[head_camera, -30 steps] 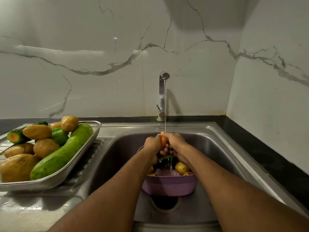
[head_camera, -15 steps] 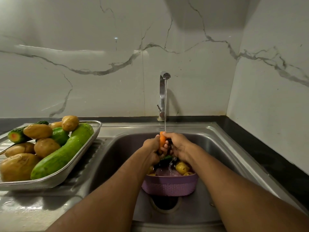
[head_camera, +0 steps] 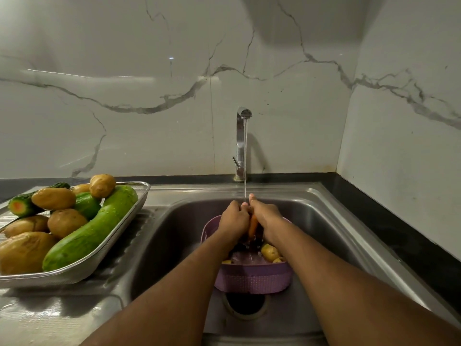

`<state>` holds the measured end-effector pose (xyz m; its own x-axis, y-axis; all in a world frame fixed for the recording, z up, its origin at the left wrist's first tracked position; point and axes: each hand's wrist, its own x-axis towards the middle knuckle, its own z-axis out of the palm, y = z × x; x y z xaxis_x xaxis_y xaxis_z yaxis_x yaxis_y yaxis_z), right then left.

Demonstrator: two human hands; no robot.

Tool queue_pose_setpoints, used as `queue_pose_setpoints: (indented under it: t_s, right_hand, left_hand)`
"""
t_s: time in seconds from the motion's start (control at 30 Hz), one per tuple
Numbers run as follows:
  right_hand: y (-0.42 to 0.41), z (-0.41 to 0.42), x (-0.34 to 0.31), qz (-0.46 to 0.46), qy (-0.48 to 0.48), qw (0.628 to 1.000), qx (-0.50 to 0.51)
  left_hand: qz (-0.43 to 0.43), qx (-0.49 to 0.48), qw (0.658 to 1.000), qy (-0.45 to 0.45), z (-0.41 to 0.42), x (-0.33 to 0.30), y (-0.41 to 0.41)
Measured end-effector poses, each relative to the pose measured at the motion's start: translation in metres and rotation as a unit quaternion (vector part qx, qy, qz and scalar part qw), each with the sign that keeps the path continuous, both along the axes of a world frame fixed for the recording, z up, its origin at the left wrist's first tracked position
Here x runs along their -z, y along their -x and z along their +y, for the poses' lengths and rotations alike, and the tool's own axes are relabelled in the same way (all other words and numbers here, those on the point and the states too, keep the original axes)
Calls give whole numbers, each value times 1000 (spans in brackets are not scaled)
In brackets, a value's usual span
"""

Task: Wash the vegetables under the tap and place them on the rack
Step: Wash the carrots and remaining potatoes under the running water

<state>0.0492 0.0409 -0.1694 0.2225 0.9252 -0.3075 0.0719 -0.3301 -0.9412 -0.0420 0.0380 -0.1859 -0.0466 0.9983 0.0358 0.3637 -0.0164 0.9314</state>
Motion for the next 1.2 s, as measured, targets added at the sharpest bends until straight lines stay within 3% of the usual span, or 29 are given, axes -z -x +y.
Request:
queue_pose_setpoints:
  t_s: [0.27, 0.4, 0.6, 1.03, 1.1, 1.2]
  right_hand:
    - [3, -7, -6, 15, 6, 1000, -19]
    - [5, -9, -6, 38, -3, 999, -36]
    - [-5, -14, -1, -1, -4, 998, -70]
    - [1, 16, 15, -207, 45, 977, 30]
    - [2, 13, 14, -196, 42, 980, 4]
    - [0, 0, 15, -104, 14, 991, -78]
  left_hand:
    - [-88, 12, 988, 128, 1, -3, 1]
    - [-109, -16, 989, 101, 5, 1, 2]
    - [-49, -6, 997, 61, 6, 4, 6]
    - [-115, 56, 981, 144, -5, -8, 5]
    - [-104, 46, 982, 151, -5, -8, 7]
    - [-94, 28, 983, 156, -2, -3, 13]
